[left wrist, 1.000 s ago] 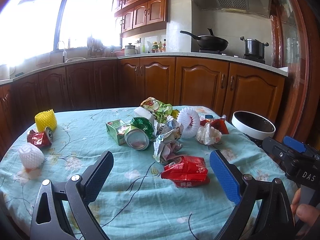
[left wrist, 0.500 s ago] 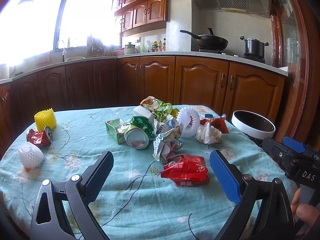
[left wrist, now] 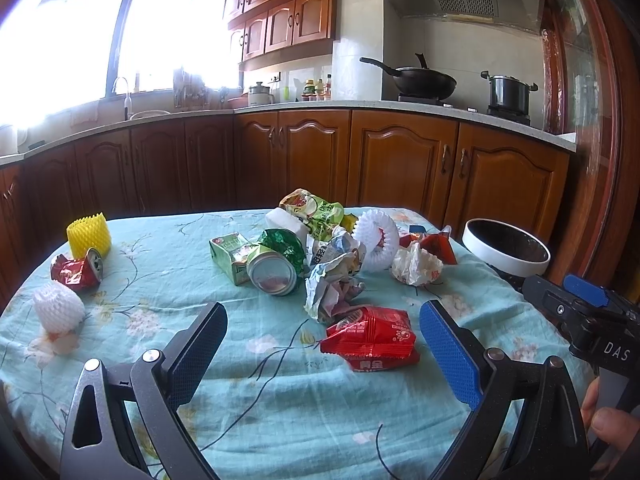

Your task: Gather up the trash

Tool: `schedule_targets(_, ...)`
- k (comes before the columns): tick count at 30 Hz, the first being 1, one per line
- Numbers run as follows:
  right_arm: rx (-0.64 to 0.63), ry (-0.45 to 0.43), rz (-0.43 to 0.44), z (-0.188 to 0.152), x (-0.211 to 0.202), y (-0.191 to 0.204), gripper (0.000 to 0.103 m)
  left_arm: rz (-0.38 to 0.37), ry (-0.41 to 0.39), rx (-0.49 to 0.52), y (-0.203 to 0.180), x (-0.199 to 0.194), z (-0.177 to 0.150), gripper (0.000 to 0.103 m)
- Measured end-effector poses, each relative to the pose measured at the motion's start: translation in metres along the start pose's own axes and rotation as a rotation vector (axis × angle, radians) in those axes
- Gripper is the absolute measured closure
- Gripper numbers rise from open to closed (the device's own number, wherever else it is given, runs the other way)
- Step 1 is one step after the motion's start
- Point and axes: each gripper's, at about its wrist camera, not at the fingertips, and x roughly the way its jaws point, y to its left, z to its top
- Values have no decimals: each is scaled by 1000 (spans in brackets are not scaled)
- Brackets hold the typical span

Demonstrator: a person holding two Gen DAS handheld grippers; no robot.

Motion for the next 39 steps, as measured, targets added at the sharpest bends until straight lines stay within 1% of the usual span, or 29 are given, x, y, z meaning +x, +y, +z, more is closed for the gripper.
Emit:
schedule_targets(6, 10, 27, 22, 1, 7, -4, 0, -11, 23, -12, 3, 6, 0, 6)
schedule_targets(10, 13, 56, 45, 5, 16, -6, 0, -27, 57, -23, 5, 14, 0, 6)
schedule_targets(13, 27, 94, 78, 8, 27, -8, 0, -51, 90, -36, 7, 22, 4, 6)
schedule_targets(16, 51, 154, 114, 10, 45, -11, 1, -80, 125, -41, 7, 32, 8, 6)
schedule_targets(19, 69, 201, 142, 13, 62, -15, 4, -101, 155, -35, 5, 43, 12, 6)
schedule_targets(22, 88, 244, 163, 18, 81, -19, 10, -114, 185, -33, 4, 55, 15, 6)
schedule_targets(24, 98, 277, 169, 23, 96, -21, 19, -122, 208, -42, 5, 64, 17, 6)
schedule_targets(29, 130, 339, 195, 31, 132, -24, 31, -133, 255, -47, 5, 87, 19, 7)
schedule_targets(31, 149, 360, 205, 33, 145, -27, 34, -137, 273, -37, 2, 97, 20, 8)
schedule_targets(33, 170, 378, 209, 34, 158, -30, 37, -151, 291, -27, -1, 105, 20, 14)
schedule_targets(34, 184, 389, 213, 34, 164, -33, 39, -156, 300, -22, -2, 109, 20, 19)
schedule_targets(35, 200, 403, 220, 33, 171, -36, 44, -162, 309, -20, -3, 113, 20, 26)
schedule_targets(37, 233, 426, 248, 31, 181, -39, 51, -177, 331, -19, -4, 120, 19, 34)
schedule_targets(38, 238, 434, 262, 30, 185, -40, 61, -187, 341, -19, -5, 123, 18, 35)
schedule_targets(39, 237, 435, 277, 30, 187, -40, 68, -189, 340, -17, -5, 125, 18, 36)
